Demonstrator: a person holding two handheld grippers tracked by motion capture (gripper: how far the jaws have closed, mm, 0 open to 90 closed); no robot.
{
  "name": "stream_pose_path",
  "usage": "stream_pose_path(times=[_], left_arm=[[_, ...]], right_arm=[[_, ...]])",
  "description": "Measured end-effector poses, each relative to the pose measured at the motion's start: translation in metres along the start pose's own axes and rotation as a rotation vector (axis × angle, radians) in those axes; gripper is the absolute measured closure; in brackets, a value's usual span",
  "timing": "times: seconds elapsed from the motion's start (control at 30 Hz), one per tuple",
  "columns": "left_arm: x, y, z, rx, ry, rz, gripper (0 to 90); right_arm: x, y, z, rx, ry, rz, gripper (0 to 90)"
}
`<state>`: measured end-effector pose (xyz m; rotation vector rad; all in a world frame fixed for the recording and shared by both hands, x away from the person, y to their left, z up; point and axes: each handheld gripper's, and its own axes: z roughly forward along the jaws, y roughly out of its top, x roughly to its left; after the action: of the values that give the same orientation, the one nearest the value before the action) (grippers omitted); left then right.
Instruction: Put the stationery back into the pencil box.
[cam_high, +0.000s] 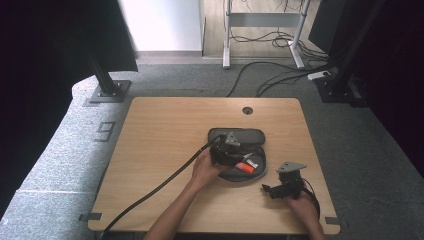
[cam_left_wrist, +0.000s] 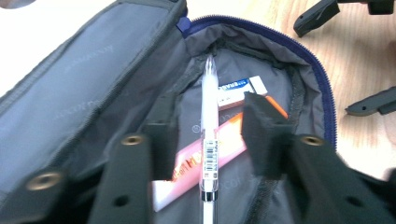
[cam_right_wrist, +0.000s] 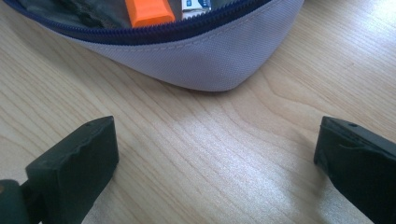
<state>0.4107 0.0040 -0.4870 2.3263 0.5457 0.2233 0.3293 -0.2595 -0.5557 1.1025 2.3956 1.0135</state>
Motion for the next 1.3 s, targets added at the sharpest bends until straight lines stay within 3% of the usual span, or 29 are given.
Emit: stream_pose_path(times=[0.17,0.2,0.4,0.63,0.8,1.3], left_arm=[[0.001,0.0,-0.005,0.003,-0.003,-0.036,34.7],[0.002,0.0,-0.006,0.002,-0.009,-0.038,34.7],[0.0,0.001,-0.019,0.001,-0.025,-0.024,21.7],[0.001,0.0,-0.034,-0.023,-0.041,-0.034,18.4],[0.007,-0.003,-0.046,-0.053,-0.065,-0.067,17.4],[0.021,-0.023,-0.077,-0.096,-0.017,-0.109,11.5]], right_arm=[[0.0,0.0,0.0,0.0,0.0,0.0,0.0],[0.0,0.0,0.0,0.001,0.001,0.002,0.0],[0.0,0.0,0.0,0.0,0.0,0.0,0.0],[0.0,0.0,0.0,-0.001,-0.001,0.001,0.0],[0.0,0.0,0.0,-0.001,0.0,0.001,0.0],[0.0,0.0,0.0,-0.001,0.0,0.001,0.0]])
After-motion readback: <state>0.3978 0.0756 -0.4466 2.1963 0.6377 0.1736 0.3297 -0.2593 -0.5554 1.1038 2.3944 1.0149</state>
